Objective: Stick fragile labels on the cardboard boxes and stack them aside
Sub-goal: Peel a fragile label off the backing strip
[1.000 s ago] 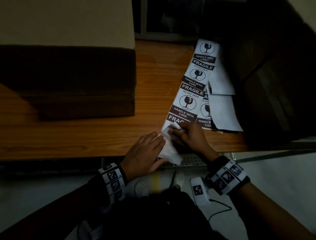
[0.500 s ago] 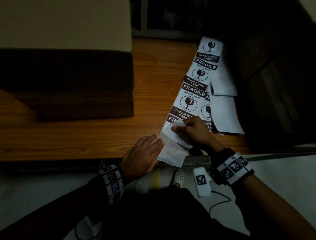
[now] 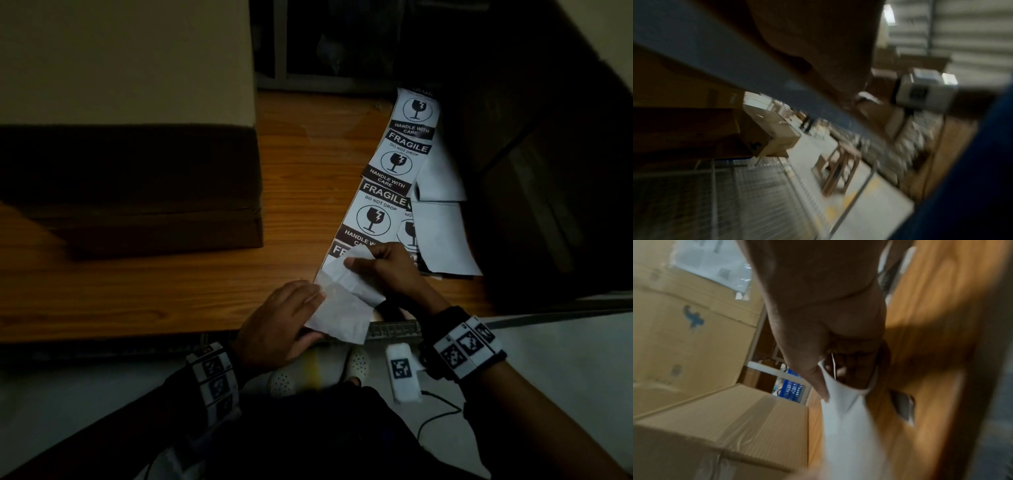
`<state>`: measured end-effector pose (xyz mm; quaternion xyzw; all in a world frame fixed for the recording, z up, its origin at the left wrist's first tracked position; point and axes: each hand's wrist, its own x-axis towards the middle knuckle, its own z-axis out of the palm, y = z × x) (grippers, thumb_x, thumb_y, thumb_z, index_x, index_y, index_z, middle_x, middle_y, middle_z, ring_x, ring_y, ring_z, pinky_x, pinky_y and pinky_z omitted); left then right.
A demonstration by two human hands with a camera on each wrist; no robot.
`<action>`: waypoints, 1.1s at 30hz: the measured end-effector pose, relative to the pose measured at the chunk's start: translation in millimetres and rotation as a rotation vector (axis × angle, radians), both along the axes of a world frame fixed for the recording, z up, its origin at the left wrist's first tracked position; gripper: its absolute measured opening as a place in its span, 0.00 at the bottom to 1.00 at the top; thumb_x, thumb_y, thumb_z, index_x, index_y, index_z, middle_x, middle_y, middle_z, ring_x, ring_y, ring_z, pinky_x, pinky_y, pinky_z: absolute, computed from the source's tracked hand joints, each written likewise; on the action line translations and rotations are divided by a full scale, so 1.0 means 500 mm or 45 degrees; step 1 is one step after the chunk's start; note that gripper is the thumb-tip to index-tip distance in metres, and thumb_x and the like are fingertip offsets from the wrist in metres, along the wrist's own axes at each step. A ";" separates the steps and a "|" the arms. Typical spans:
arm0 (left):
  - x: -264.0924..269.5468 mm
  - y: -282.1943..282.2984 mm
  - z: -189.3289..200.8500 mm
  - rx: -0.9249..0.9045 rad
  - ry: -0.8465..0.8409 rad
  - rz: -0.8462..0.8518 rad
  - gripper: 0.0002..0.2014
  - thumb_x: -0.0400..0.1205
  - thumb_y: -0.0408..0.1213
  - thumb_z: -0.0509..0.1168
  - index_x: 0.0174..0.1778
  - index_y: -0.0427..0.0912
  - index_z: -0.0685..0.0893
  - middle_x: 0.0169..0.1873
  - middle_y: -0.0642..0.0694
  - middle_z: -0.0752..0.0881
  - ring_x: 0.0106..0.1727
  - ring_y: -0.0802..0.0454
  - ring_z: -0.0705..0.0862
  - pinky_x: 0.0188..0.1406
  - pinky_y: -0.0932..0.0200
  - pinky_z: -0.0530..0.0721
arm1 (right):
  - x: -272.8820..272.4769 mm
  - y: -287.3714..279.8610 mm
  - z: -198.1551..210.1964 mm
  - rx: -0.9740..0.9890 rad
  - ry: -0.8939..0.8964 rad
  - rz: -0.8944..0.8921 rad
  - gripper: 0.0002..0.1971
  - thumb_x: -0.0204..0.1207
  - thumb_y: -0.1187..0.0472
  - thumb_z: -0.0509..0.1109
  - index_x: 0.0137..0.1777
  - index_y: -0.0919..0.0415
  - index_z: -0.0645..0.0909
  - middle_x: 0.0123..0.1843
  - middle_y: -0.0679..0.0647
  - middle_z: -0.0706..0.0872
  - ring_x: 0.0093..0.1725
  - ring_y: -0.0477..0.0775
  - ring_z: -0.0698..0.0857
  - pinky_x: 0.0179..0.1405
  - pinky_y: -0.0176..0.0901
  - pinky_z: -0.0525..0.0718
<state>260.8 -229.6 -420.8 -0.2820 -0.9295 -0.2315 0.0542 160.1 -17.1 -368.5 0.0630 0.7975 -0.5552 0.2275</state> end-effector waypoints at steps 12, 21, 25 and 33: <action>-0.119 0.070 0.094 1.265 -1.088 0.774 0.10 0.80 0.32 0.71 0.55 0.47 0.80 0.52 0.43 0.88 0.49 0.50 0.89 0.43 0.55 0.88 | 0.021 -0.034 0.005 0.232 0.491 0.038 0.08 0.77 0.51 0.73 0.45 0.54 0.87 0.39 0.45 0.90 0.41 0.39 0.87 0.42 0.40 0.83; -0.132 0.060 0.102 1.282 -1.173 0.759 0.06 0.81 0.26 0.68 0.50 0.39 0.86 0.46 0.42 0.90 0.42 0.52 0.89 0.31 0.64 0.84 | -0.054 0.057 0.072 -0.443 -0.418 0.291 0.35 0.67 0.73 0.79 0.75 0.60 0.74 0.71 0.62 0.82 0.70 0.63 0.82 0.68 0.53 0.82; -0.136 0.051 0.103 1.241 -1.172 0.802 0.06 0.82 0.28 0.67 0.46 0.42 0.87 0.40 0.47 0.90 0.38 0.56 0.89 0.29 0.62 0.85 | -0.080 0.075 0.105 -0.448 -0.465 0.215 0.34 0.68 0.72 0.78 0.74 0.58 0.75 0.69 0.64 0.83 0.68 0.67 0.83 0.61 0.50 0.86; -0.123 0.057 0.088 1.221 -1.093 0.713 0.05 0.83 0.31 0.67 0.48 0.43 0.88 0.41 0.47 0.92 0.43 0.51 0.91 0.39 0.56 0.88 | -0.019 -0.040 0.044 0.304 0.324 0.293 0.09 0.70 0.47 0.80 0.40 0.52 0.90 0.41 0.49 0.92 0.42 0.44 0.88 0.44 0.45 0.83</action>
